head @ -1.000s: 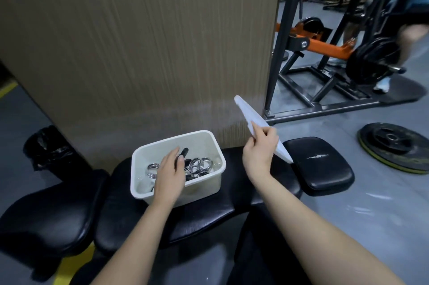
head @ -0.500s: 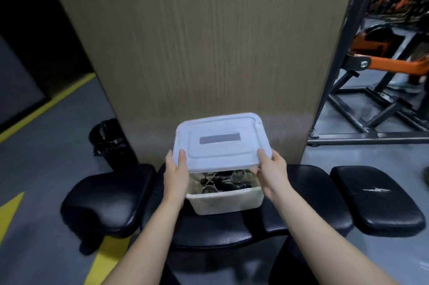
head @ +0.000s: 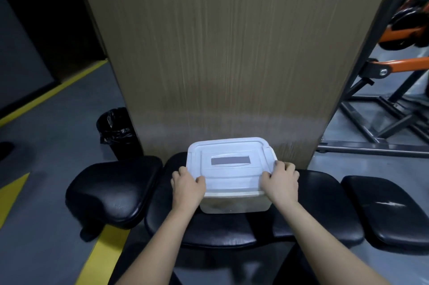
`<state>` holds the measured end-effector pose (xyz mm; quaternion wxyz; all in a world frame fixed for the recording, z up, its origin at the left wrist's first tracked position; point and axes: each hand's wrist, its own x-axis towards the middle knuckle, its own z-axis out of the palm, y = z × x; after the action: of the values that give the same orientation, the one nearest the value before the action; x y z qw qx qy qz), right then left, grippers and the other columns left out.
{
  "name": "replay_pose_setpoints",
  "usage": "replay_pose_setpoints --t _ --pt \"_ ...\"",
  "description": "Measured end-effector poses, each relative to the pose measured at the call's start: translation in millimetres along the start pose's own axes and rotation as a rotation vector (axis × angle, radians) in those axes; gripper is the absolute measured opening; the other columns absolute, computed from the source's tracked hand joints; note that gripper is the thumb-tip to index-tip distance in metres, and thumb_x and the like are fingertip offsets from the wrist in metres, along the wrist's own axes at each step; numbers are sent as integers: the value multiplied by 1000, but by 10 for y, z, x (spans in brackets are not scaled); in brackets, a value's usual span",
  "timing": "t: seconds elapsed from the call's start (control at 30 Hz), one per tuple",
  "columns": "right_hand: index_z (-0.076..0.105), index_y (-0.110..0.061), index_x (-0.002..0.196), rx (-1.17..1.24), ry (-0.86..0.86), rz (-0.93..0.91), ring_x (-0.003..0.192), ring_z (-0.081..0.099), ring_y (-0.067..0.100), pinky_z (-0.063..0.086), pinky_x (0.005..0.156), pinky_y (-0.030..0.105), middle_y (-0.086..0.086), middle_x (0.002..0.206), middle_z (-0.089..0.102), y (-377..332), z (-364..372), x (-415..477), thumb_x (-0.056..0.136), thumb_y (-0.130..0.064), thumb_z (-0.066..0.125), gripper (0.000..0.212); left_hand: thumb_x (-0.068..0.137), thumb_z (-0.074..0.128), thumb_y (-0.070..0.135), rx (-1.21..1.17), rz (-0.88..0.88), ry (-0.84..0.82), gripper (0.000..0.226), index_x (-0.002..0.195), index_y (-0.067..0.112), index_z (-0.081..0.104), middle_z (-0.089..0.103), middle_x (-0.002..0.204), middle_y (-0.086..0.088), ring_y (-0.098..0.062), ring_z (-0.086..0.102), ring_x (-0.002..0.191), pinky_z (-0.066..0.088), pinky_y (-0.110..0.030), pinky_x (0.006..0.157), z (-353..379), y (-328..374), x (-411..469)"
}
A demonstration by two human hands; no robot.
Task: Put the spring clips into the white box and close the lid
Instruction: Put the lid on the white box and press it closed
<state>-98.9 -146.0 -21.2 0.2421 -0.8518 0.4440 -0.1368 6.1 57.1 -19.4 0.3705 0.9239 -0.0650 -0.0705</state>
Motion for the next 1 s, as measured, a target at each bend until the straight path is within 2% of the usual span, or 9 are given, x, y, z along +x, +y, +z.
replay_pose_setpoints --t 0.1,0.2,0.3,0.43,0.57,0.63,0.7,0.9,1.0 --pt "46 -6 135 14 -8 -22 121 42 38 41 91 44 17 135 43 -38 -13 71 94 -30 46 47 87 60 29 25 -13 -24 40 114 3 47 50 122 -15 -35 50 115 47 -43 89 -88 23 67" --pt "47 -5 133 13 -27 -2 114 51 39 42 79 42 16 130 42 -51 -16 176 97 -38 47 49 86 61 31 36 -31 -17 41 115 5 47 52 121 -13 -35 56 108 49 -40 82 -142 42 94" --pt "55 -5 120 9 -7 15 100 56 39 43 72 39 15 122 42 -14 9 227 98 -38 47 41 89 56 32 145 -38 -31 44 123 5 48 49 124 -14 -38 57 106 45 -38 77 -146 58 80" --pt "61 -3 102 0 32 -7 90 55 38 45 71 38 15 116 45 20 31 217 100 -31 44 32 90 50 33 195 -69 -65 37 115 7 56 50 114 -10 -33 55 87 45 -36 69 -120 55 19" --pt "59 -1 108 106 59 72 97 54 37 38 73 35 17 121 49 1 -22 244 100 -21 43 27 92 47 33 240 -42 -79 32 111 8 55 45 109 -6 -30 53 81 43 -35 66 -52 93 -34" --pt "56 -1 109 151 9 121 90 54 34 39 72 35 18 118 56 15 -36 268 99 -19 43 24 94 44 36 303 -21 -64 32 108 9 55 46 109 -6 -29 53 80 44 -36 67 -46 112 -13" --pt "53 -4 116 143 -38 150 94 56 35 41 73 35 17 116 61 42 -2 235 100 -19 40 26 100 40 40 384 22 -47 36 109 9 56 49 111 -8 -27 51 79 41 -36 66 -62 103 43" --pt "43 -7 136 -13 -28 71 108 58 37 41 77 38 15 125 60 71 120 152 98 -19 34 41 102 35 53 442 62 -59 51 120 9 54 55 118 -8 -25 54 92 43 -38 70 -73 -20 133" --pt "40 -10 140 -96 -95 77 113 57 35 41 75 36 11 146 46 62 45 135 97 -20 34 44 104 32 50 364 62 -115 60 154 18 25 40 146 -9 -28 49 124 41 -38 77 -31 -20 108"
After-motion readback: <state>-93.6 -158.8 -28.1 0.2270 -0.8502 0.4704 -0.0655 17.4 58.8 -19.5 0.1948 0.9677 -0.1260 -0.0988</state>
